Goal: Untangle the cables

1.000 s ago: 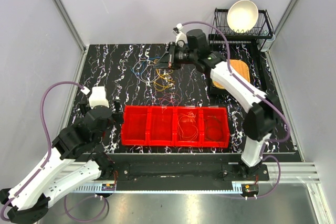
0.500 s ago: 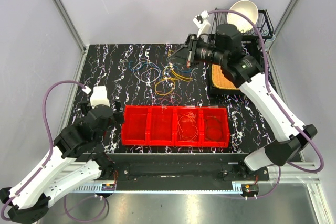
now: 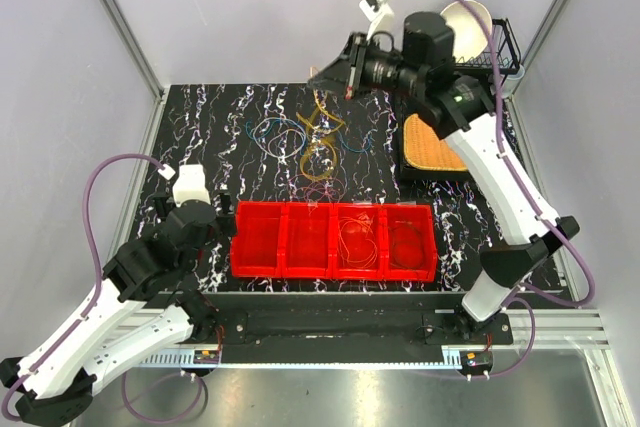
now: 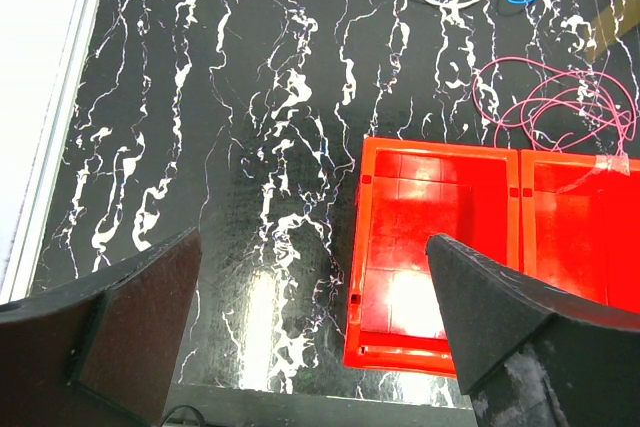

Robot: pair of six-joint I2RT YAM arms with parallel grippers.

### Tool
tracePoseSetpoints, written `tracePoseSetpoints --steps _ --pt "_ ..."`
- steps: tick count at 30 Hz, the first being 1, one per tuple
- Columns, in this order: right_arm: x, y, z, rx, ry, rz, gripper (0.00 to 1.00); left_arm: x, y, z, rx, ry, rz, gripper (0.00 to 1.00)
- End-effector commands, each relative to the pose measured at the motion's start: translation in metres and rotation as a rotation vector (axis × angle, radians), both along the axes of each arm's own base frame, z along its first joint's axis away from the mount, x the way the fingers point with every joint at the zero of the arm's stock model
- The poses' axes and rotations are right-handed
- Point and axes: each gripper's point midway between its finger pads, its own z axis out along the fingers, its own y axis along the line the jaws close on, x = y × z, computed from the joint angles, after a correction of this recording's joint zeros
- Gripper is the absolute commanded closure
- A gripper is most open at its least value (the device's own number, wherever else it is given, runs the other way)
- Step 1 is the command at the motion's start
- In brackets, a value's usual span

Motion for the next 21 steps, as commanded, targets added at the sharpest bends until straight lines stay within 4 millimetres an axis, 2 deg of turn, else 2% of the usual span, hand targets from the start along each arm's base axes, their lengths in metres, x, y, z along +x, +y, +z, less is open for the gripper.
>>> tracePoseSetpoints --steps 1,3,7,11,17,18,19,21 --pt "-0.039 -0.009 0.083 0.128 -0.144 0.093 1.00 0.004 -0.005 0.003 -0.019 -0.024 -0.016 0.01" --pt "-0.054 -0.010 0.097 0.152 -0.151 0.134 1.00 0.004 -0.005 0.004 -0.023 -0.027 -0.019 0.01" --pt "-0.080 -0.008 0.108 0.163 -0.151 0.174 1.00 0.003 -0.004 0.004 -0.025 -0.029 -0.017 0.01" --pt "-0.099 -0.007 0.106 0.149 -0.156 0.183 1.00 0.004 -0.005 0.004 -0.024 -0.028 -0.017 0.01" --pt "-0.124 -0.003 0.084 0.102 -0.110 0.228 1.00 0.004 -0.006 0.004 -0.023 -0.027 -0.019 0.01" --pt "-0.125 -0.001 0.074 0.081 -0.090 0.230 1.00 0.004 -0.006 0.003 -0.023 -0.025 -0.020 0.01" --pt "-0.131 -0.006 0.075 0.081 -0.097 0.227 1.00 0.004 -0.005 0.003 -0.021 -0.024 -0.019 0.01" --pt "-0.135 -0.006 0.065 0.063 -0.072 0.230 1.00 0.004 -0.005 0.004 -0.025 -0.027 -0.016 0.01"
